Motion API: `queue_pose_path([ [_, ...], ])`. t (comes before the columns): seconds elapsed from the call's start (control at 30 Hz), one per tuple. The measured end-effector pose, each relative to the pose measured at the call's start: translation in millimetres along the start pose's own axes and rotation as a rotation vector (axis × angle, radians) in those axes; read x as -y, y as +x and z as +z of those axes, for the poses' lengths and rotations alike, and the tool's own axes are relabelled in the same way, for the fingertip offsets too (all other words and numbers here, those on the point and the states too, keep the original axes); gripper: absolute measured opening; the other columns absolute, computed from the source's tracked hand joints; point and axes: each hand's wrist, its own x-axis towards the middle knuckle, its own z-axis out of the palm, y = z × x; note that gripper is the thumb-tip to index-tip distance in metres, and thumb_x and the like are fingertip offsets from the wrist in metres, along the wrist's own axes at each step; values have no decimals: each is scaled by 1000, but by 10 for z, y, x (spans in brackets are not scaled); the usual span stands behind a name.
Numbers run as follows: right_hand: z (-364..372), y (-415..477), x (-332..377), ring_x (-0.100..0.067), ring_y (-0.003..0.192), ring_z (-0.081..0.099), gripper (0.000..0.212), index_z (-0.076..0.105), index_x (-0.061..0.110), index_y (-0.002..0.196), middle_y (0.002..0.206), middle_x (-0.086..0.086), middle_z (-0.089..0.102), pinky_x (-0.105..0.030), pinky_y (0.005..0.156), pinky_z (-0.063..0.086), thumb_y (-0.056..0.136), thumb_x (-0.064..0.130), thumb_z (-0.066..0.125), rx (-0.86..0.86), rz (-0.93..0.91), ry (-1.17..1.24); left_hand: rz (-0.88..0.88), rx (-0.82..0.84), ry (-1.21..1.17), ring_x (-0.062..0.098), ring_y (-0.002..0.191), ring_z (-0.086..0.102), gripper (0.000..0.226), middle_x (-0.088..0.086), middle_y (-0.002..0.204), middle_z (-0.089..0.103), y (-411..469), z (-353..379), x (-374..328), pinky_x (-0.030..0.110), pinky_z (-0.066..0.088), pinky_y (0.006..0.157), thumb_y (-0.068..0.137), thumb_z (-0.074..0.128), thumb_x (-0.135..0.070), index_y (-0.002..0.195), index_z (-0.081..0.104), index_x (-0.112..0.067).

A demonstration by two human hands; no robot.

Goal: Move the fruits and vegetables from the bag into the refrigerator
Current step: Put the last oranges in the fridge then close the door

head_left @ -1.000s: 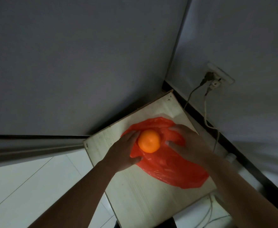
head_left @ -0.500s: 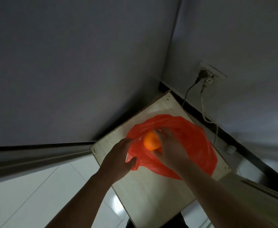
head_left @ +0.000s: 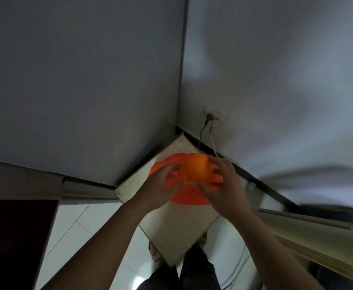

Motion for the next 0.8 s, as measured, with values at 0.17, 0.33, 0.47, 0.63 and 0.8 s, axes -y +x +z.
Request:
queue_pose_path([
  [0.17, -429, -478, 324, -5, 111, 50, 69, 37, 41, 126, 122, 24, 39, -31, 84, 54, 66, 53, 71, -83, -48, 125, 142, 81, -89, -6, 111, 52, 48, -18, 126, 53, -396, -34, -633, 17, 44, 90, 89, 59, -25, 132, 43, -41],
  [0.33, -641, -734, 466, -1, 109, 48, 87, 25, 45, 136, 125, 26, 35, -19, 75, 52, 64, 52, 73, -73, -109, 93, 238, 31, 10, -2, 117, 49, 47, -19, 128, 51, -708, -14, -943, 30, 44, 100, 88, 60, -27, 130, 45, -41],
  [0.47, -660, -769, 527, -6, 114, 46, 83, 30, 46, 133, 132, 16, 35, -35, 85, 54, 61, 61, 70, -13, -165, 54, 276, -26, 127, 0, 119, 46, 52, -16, 132, 46, -986, -10, -1087, 30, 42, 102, 88, 59, -26, 136, 40, -37],
  [0.63, -520, -706, 644, -5, 105, 53, 75, 34, 46, 121, 122, 15, 44, -27, 81, 53, 61, 53, 79, 154, -268, 63, 202, -196, 269, -4, 117, 40, 54, -12, 138, 40, -1391, -20, -1075, -1, 28, 91, 90, 57, -22, 140, 37, -29],
  [0.8, -384, -656, 685, -3, 115, 47, 80, 38, 37, 130, 125, 20, 44, -24, 89, 47, 64, 38, 83, 350, -384, 107, 82, -430, 225, -16, 104, 43, 47, -20, 125, 43, -1884, 105, -992, -5, 28, 79, 91, 58, -23, 132, 40, -37],
])
